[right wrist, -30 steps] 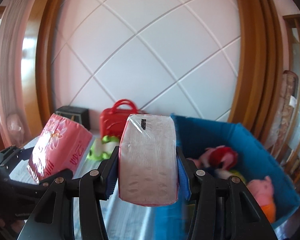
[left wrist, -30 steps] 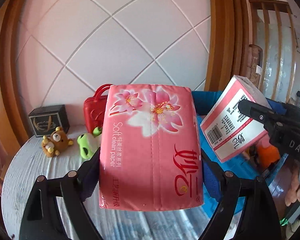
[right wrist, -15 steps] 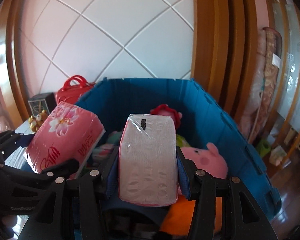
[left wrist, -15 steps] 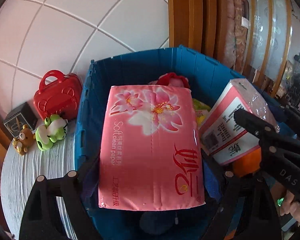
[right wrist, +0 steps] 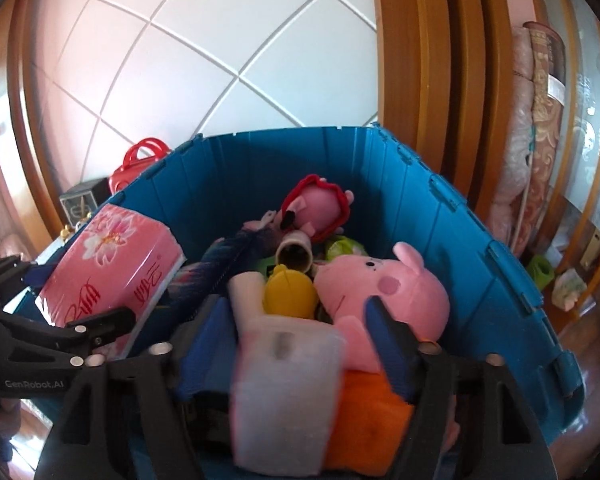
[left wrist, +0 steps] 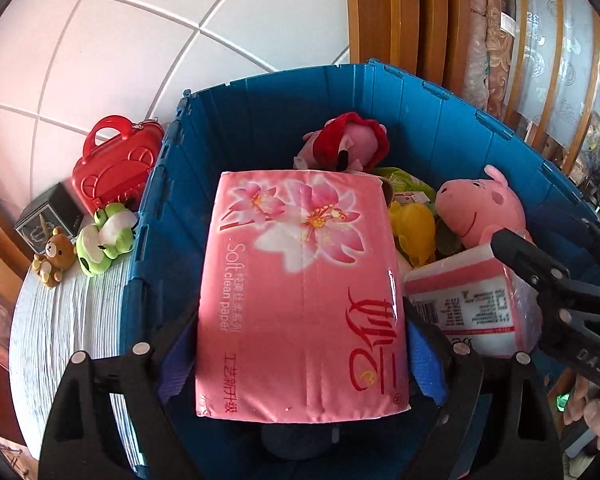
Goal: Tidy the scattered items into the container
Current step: 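Carry both tissue packs over the blue crate with both tools, then lower the tissue packs into the crate and open both tools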
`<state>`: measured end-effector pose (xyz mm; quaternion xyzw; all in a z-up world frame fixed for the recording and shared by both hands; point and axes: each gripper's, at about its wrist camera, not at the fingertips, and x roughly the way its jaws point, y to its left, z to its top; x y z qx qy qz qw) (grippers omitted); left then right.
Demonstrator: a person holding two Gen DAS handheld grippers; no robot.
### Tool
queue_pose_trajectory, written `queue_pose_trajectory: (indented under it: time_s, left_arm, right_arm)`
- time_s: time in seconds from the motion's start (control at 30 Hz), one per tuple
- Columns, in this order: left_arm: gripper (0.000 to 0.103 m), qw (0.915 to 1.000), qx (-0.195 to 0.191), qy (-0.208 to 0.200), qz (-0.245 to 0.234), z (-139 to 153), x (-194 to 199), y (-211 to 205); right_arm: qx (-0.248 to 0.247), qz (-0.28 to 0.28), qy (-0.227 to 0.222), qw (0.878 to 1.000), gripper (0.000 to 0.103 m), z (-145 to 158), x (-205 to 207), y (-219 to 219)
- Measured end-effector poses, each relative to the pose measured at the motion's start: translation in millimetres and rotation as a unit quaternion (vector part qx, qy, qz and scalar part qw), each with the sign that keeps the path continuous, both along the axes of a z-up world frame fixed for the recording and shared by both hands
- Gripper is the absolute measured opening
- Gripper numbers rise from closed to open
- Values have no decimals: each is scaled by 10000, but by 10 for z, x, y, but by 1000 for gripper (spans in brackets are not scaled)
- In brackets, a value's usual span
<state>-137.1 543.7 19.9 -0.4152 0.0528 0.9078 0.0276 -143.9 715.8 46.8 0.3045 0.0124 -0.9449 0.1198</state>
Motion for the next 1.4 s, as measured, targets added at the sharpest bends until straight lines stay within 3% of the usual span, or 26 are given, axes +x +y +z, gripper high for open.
queue_pose_trajectory:
  time_s: [0.03, 0.17, 0.27, 0.43, 0.57, 0.7, 0.93, 1.1, 1.2, 1.4]
  left_arm:
    - [90, 10000, 8, 2, 16, -1, 16, 0]
    - [90, 10000, 63, 10, -19, 23, 100, 22]
    - [91, 9999, 59, 106, -63, 52, 159, 74]
    - [91, 9999, 32, -150, -36, 6, 172, 127]
    - [91, 9993, -173, -271, 193, -44, 229, 129]
    - [91, 9990, -115, -283, 320, -50, 338, 24]
    - [91, 9991, -155, -33, 383, 21, 529, -53]
    - [91, 9991, 54, 81, 407, 98, 617, -145]
    - [91, 9990, -120, 272, 324, 170, 709, -101]
    - [92, 9992, -107, 320, 219, 134, 783, -114]
  right_arm:
    - [-11, -7, 45, 10000, 94, 20, 26, 18]
    - [-113, -43, 176, 9998, 103, 79, 122, 95]
    - [-184, -75, 280, 9994, 103, 128, 226, 176]
    - [-268, -64, 387, 9989, 103, 170, 338, 261]
    - [-275, -38, 423, 9987, 103, 185, 388, 277]
    - [-323, -2, 452, 9985, 103, 187, 433, 289]
    - [-365, 66, 396, 9985, 103, 150, 476, 243]
    - [-341, 123, 417, 9985, 103, 159, 514, 188]
    - [-329, 125, 433, 9984, 103, 165, 521, 177]
    - [-354, 164, 355, 9986, 103, 110, 531, 130]
